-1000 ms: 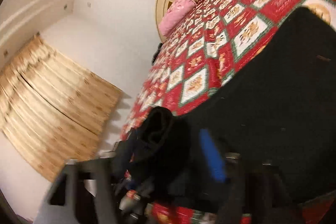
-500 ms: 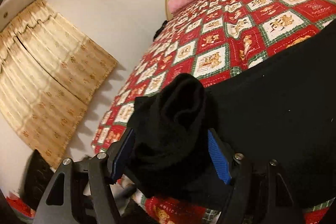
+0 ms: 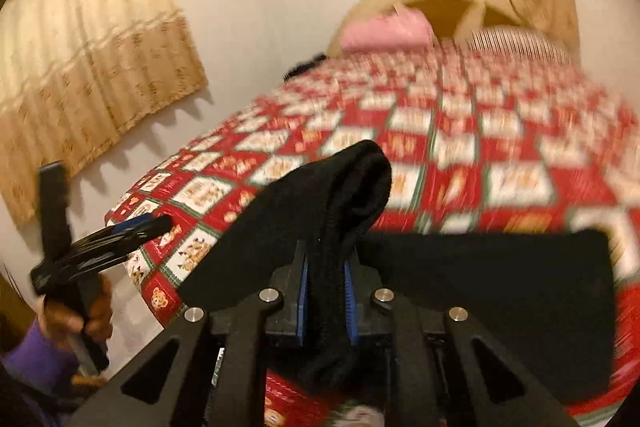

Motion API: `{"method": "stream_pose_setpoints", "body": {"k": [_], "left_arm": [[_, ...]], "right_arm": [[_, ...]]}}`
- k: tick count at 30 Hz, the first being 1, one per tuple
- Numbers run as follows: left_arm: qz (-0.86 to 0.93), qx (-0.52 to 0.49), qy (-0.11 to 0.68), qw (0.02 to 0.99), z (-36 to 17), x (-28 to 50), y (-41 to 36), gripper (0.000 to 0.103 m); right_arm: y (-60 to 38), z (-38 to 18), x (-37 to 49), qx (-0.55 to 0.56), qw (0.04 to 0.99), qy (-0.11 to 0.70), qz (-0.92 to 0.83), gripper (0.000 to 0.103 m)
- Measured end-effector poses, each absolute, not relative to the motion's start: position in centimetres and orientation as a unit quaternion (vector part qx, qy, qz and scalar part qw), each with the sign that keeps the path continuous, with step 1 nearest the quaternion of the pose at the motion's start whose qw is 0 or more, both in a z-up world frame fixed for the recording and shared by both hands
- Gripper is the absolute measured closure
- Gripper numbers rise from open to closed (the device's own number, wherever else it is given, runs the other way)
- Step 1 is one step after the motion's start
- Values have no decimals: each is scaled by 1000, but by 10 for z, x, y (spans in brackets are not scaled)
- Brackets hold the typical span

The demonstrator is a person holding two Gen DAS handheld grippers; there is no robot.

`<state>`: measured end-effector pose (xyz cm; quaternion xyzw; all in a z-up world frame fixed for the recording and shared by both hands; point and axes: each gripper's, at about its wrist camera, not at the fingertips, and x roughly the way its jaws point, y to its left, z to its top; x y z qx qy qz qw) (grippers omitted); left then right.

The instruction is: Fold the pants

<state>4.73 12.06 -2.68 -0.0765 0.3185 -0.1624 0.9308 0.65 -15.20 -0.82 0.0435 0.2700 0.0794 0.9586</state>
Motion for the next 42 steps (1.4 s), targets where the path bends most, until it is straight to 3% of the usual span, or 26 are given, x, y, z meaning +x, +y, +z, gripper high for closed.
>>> {"method": "stream_pose_setpoints", "body": {"k": [5,11,15,26,31,36,42], "left_arm": [[-178,-51,320,929,-21,58,96,22],[-214,-20,323,922,-17,64,54,22],[-224,4,333,916,-18,70,23,22],[-242,33,364,899,-35,63,-16,22],[-237,29,381,893,-43,63,-20,21],[-208,14,395,895,-65,59,-18,8],[-199,21,383,902,-55,45,-1,7]], "right_arm": [[-202,10,-17,24,960,277,37,88],[-267,-32,-26,76,942,327,-26,88],[-274,-58,-23,73,938,336,-52,87],[-282,-40,-31,106,940,322,-31,87],[-295,-52,-27,86,930,354,-35,87],[-310,-58,-36,141,935,325,-25,83],[-282,-19,-59,94,956,240,-139,77]]}}
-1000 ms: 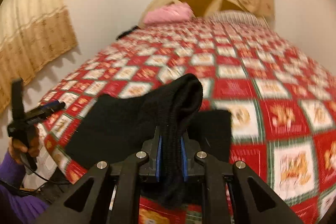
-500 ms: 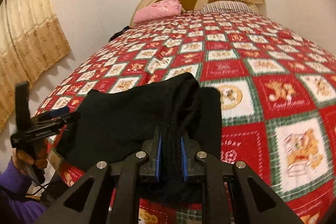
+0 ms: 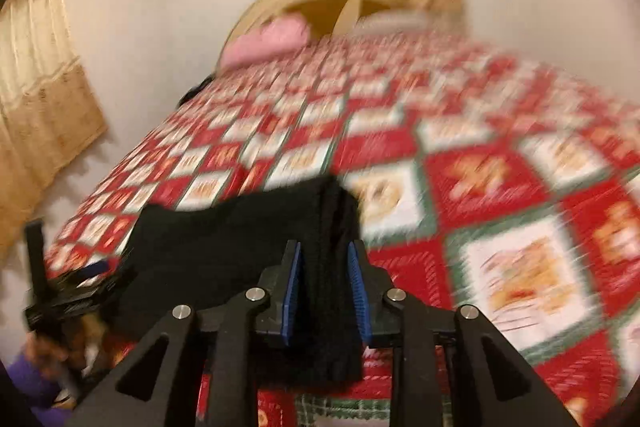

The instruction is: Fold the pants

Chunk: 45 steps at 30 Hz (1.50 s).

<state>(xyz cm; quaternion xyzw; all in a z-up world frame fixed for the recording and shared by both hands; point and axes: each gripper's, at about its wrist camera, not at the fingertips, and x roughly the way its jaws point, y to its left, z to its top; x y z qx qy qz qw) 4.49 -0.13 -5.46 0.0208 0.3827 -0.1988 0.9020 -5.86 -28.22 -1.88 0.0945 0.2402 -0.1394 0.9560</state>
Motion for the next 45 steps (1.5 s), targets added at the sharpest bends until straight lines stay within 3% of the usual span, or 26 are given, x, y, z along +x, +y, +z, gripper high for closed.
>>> {"method": "stream_pose_setpoints", "body": {"k": [4,13,17,25,32,35,40,45], "left_arm": [[-200,20,395,896,-65,43,-1,7],[-206,13,384,900,-71,28,-4,8],[-204,24,380,902,-74,23,-6,11],[-206,28,379,902,-74,23,-6,11],[-223,8,375,900,-72,21,2,9],[-229,-2,375,898,-65,23,8,9],[-240,-1,334,912,-39,26,4,9],[-252,4,332,909,-33,41,-22,9]], "right_arm": [[-243,-1,-38,87,972,203,-76,76],[-114,-54,125,20,904,385,183,79],[-88,-87,161,-53,881,445,151,82],[-97,-96,195,4,870,472,140,82],[-153,-39,125,164,924,317,135,80],[-185,-11,59,159,945,267,99,80],[-229,-8,-22,111,957,269,4,80],[-256,-40,-67,81,946,305,-75,80]]}}
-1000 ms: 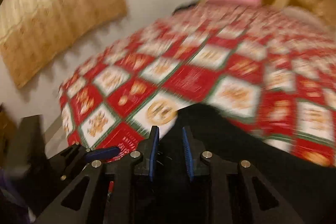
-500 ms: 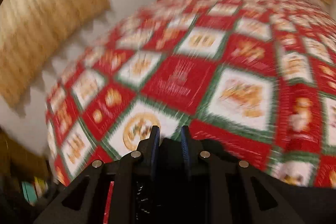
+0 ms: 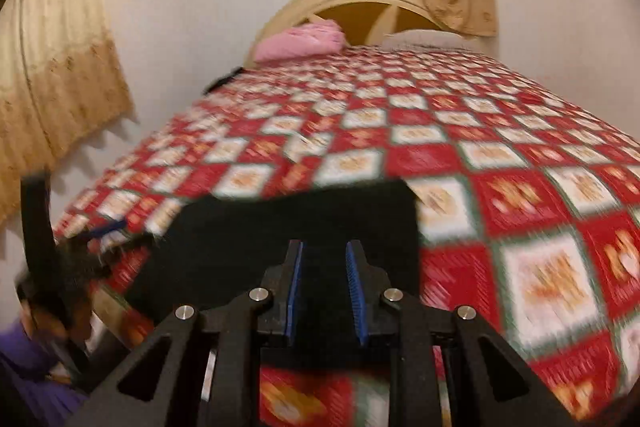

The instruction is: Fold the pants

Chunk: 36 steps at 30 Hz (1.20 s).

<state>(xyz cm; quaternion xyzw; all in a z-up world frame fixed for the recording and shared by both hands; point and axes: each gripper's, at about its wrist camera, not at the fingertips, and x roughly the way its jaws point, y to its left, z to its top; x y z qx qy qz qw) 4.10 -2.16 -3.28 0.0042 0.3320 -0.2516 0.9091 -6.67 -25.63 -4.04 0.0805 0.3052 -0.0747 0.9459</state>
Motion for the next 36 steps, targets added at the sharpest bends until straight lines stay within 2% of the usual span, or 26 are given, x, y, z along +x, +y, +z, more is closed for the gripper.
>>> {"method": "stream_pose_setpoints", "body": {"k": [6,9,12,19,20,21,23,26,31,36], "left_arm": [[-233,9,407,883,-67,48,-40,8],[-228,16,385,894,-68,37,-39,2],[-221,21,382,897,-68,34,-40,0],[-217,27,387,896,-67,33,-41,0],[-217,27,386,896,-67,33,-41,0],[-215,28,386,897,-67,32,-41,0],[-215,27,388,896,-66,32,-41,0],[-235,17,398,886,-59,32,-36,0],[-271,-3,381,884,-37,42,-19,0],[-277,-56,409,868,-32,84,5,0]], "right_arm": [[-254,-62,-74,29,951,292,-99,80],[-247,-65,-75,-13,950,291,-109,80],[-255,-66,-80,18,954,280,-108,80],[-247,-63,-85,6,944,310,-114,80],[-245,-63,-87,-2,941,316,-120,78],[-244,-63,-86,-8,937,324,-129,70],[-245,-59,-88,7,935,328,-134,69],[-245,-44,-97,31,945,296,-134,70],[-222,-25,-105,11,964,246,-102,70],[-185,-36,-87,16,964,263,-21,70]]}}
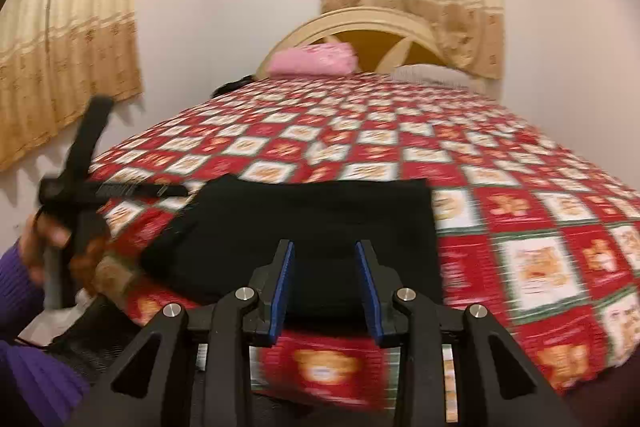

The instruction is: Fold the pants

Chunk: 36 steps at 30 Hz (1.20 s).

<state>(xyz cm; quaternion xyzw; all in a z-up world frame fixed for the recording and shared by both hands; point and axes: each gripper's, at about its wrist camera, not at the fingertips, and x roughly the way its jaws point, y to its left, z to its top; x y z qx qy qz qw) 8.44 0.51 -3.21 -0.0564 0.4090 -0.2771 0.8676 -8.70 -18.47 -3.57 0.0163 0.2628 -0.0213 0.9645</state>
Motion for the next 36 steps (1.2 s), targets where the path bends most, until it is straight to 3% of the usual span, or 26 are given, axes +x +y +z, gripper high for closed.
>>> {"method": "stream_pose_setpoints", "body": {"k": [6,13,14,15,17,21,24,31,34,35,36], "left_arm": [[-330,-135,487,798,-61,125,2,3],[-356,-159,495,777,-64,149,-20,3],[-358,-166,494,775,-65,152,-20,12],[-359,-172,491,775,-67,154,-21,38],[-368,-171,499,766,-73,159,-27,72],[-373,-182,487,768,-75,163,-24,90],[-370,-145,455,797,-61,159,-26,93],[-317,69,360,875,-50,132,-55,93],[-297,84,366,878,-49,134,-51,84],[-280,102,362,883,-47,133,-51,76],[-262,119,358,888,-45,131,-50,52]], "right_arm": [[-132,-62,-64,-32,955,291,40,70],[-115,-79,-53,-8,946,308,97,70],[-115,-82,-51,-4,945,314,95,70],[-116,-84,-49,1,944,318,94,70],[-120,-86,-46,11,942,322,90,70],[-133,-85,-44,31,943,320,82,70],[-139,-89,-44,49,940,329,76,70],[-146,-118,-32,66,921,375,85,70],[-148,-112,-35,81,920,373,89,70],[-151,-109,-37,84,922,366,89,70],[-156,-101,-43,89,927,352,89,70]]}}
